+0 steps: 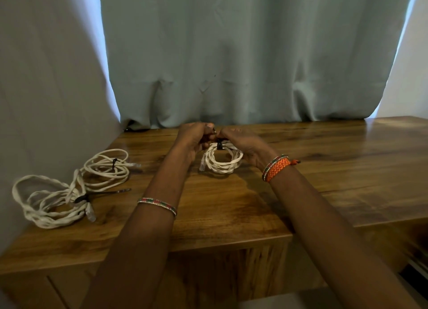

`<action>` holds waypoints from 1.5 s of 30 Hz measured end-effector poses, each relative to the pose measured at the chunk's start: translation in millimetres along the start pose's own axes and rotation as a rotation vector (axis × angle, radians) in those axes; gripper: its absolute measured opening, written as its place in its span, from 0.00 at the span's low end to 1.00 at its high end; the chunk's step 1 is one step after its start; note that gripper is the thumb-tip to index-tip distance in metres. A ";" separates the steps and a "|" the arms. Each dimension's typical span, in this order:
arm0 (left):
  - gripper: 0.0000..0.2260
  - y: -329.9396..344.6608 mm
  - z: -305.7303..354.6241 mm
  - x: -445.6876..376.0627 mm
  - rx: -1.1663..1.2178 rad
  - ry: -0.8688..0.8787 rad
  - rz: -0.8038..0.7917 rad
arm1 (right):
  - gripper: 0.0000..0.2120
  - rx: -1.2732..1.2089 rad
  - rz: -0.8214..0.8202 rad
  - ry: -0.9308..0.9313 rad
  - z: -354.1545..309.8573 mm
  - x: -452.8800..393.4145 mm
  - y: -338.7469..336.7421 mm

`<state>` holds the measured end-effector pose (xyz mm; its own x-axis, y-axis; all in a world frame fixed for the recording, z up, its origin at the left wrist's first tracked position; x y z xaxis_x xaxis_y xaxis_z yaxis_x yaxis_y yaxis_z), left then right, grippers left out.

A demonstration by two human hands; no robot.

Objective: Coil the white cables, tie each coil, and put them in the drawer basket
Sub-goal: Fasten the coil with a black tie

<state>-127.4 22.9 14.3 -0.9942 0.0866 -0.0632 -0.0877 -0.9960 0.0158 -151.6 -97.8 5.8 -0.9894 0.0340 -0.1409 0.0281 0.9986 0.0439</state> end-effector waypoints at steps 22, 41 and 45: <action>0.11 -4.7 -1.8 2.6 -0.185 0.203 0.335 | 0.10 1.164 0.339 -0.592 -6.6 1.9 7.5; 0.09 -0.9 -7.2 -3.8 -0.565 0.400 -0.137 | 0.05 0.494 0.288 -0.430 -2.7 -11.9 -20.0; 0.07 -2.3 -5.8 -2.4 -0.495 0.362 -0.186 | 0.04 0.559 0.266 -0.494 -7.8 -7.5 -16.1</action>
<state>-124.5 24.9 8.7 -0.8737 0.3324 -0.3551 -0.1318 -0.8645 -0.4850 -145.8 -114.5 13.9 -0.7654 0.1575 -0.6239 0.4521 0.8215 -0.3473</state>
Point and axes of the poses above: each hand's wrist, its own x-axis away from the middle knuckle, its own y-axis out of the palm, z = x × y, the point moved 4 cm from there along -x, towards the middle knuckle, and after that the axes turned 7 degrees about -x, right-handed, at the moved point
